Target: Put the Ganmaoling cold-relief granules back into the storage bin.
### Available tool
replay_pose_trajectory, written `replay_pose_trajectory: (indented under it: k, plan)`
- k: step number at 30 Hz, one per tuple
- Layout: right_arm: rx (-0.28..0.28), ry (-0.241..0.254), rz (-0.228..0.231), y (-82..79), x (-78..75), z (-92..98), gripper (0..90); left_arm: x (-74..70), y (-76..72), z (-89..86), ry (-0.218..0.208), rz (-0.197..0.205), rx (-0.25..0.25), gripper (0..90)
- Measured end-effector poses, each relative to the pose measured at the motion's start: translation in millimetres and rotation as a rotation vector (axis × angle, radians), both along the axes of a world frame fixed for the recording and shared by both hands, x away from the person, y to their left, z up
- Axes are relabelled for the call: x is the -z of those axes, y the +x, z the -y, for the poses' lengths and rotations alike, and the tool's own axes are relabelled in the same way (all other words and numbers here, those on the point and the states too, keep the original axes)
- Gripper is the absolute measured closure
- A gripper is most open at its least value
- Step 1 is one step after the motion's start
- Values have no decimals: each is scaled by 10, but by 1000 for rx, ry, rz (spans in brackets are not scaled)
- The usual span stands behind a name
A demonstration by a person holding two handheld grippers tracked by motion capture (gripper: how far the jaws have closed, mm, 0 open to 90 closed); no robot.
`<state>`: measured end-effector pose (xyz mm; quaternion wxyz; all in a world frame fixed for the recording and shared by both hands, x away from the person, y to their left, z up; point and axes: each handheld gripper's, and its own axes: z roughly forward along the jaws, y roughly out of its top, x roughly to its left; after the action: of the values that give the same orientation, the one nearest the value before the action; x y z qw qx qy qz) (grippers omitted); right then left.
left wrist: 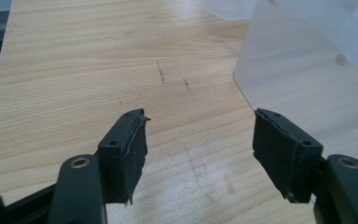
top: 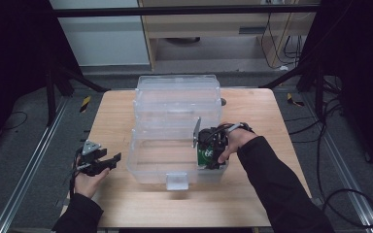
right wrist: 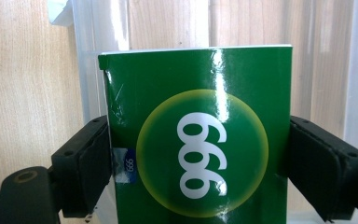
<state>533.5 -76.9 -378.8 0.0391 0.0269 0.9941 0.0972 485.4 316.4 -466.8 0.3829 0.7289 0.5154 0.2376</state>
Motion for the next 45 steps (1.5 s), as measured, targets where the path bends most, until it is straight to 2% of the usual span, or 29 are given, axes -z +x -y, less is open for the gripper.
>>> replay_pose_trajectory:
  k: [9, 23, 33, 40, 45]
  plan:
    - [26, 4, -4, -12, -48, 34, 153, -4, -2, 0, -1, 1, 0, 343]
    - [80, 85, 55, -107, -288, 217, 214, -10, -5, 2, -4, 4, 3, 343]
    - [134, 154, 56, -296, -456, 209, 242, -22, -15, 24, -9, 7, 12, 343]
    - [128, 206, 53, -378, -443, 167, 253, -22, -12, 28, -9, 7, 11, 343]
    - [130, 217, 39, -377, -341, 121, 251, -25, -13, 28, -7, 8, 11, 343]
